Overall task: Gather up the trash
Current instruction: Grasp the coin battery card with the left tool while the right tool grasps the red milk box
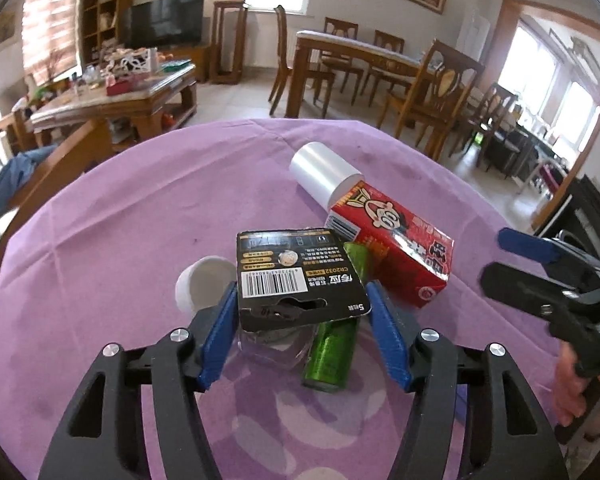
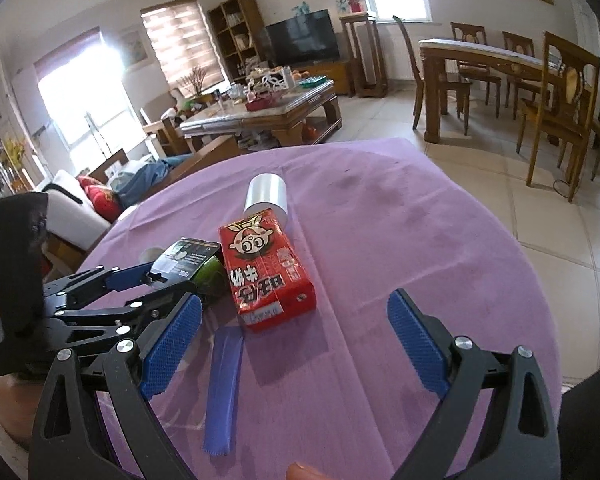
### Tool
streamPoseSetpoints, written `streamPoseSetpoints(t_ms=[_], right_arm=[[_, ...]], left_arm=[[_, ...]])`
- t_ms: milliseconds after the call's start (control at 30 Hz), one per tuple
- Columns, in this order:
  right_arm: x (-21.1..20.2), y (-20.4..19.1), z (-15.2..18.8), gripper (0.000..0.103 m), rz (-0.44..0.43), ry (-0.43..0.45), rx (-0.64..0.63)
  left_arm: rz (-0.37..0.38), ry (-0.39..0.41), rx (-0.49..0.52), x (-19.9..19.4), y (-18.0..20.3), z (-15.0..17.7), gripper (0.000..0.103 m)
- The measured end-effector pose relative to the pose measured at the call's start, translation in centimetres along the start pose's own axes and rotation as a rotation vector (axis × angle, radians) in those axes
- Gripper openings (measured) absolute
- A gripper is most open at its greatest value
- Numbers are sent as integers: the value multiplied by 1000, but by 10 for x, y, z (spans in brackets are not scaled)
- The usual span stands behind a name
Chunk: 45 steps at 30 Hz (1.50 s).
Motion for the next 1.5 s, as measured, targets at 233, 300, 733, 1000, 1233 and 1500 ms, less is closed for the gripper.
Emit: streamPoseSetpoints(t_ms=[233, 300, 733, 1000, 1233, 1500], right_arm=[[26, -12, -8, 89, -16, -57, -68], [33, -16, -7, 84, -25, -78, -94], [33, -21, -10, 50, -42, -68, -85], [6, -5, -3, 50, -74, 6, 32], [3, 4, -2, 50, -135, 37, 94], [4, 6, -3, 50, -160, 61, 115]], left_arm=[[59, 68, -63, -8, -13, -6, 62], [66, 83, -81, -10, -18, -9, 36], [99, 71, -136, -7, -21, -15, 51], [-42, 12, 0, 28, -21, -50, 89], [-125, -100, 85, 76, -17, -68, 71], [-121, -66, 120, 77, -9, -67, 59]])
Point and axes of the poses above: each gripper's, at about its wrist camera, not at the fingertips, and x roughly the way its jaws point, y to its right, z to its underside, the point moved 6 cm from there along x, roughly the way its jaws point, and after that the axes turned 9 degrees about -x, right-handed, at the moved point
